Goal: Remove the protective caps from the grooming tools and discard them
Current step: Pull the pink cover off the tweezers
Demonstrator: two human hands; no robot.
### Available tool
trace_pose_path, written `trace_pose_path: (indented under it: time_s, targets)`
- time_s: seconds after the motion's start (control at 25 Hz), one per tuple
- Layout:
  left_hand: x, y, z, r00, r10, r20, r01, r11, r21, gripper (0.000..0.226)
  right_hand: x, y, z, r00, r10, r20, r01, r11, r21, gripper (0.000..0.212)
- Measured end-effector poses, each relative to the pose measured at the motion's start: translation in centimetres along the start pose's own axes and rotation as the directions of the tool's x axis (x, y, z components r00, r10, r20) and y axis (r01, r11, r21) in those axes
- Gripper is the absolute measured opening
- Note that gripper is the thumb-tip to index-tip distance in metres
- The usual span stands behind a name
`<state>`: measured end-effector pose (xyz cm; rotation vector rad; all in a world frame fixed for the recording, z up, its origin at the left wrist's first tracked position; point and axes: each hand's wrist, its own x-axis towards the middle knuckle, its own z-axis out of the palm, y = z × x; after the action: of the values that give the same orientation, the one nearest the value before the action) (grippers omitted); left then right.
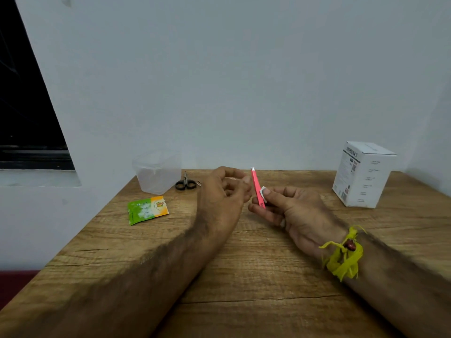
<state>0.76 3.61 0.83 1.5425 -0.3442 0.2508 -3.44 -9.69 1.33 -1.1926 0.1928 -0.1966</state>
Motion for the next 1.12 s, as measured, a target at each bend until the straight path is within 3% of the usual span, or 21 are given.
trace_pose_path:
  time_s: [0.12,0.28,0.6,0.76,0.88,1.0,1.12]
  targets:
    - [-0.4,0.1,0.5,0.999,0.048,0.016,-0.050,0.987,0.154,0.013,0.0,0.4,0.3,0.998,-0.062,-0.008,0.061,0.998,-0.029,0.013]
    - [-0.4,0.4,0.2,1.000,0.001,0.011,-0.003,0.978,0.206,0.020,-0.5,0.5,0.8,0.998,-0.054,-0.022,0.054,0.999,0.001,0.011]
    - [-0.8,0.5,0.1,0.994,0.030,0.105,-0.058,0.961,0.271,0.029,-0.3,-0.1,1.0,0.996,0.039,-0.075,-0.027,0.987,0.156,0.014]
    - [-0.7,0.7,0.2,0.996,0.069,0.060,-0.086,0.931,0.354,0.017,-0.4,0.3,1.1,0.999,0.024,0.028,-0.025,0.998,0.065,0.017]
    - [0.0,0.5,-0.4,0.999,0.019,0.050,-0.032,0.962,0.272,0.011,-0.4,0.1,0.7,0.999,-0.043,0.030,0.043,0.999,-0.006,0.013]
    - [0.3,0.1,-0.7,0.987,-0.127,0.098,0.114,0.985,0.129,0.013,0.3,-0.1,-0.7,0.959,-0.267,-0.092,0.235,0.935,-0.266,0.007]
    - [0.2,-0.1,-0.4,0.975,-0.138,0.175,0.122,0.987,0.100,0.014,0.7,-0.3,-1.9,0.875,-0.481,-0.054,0.390,0.767,-0.510,0.002]
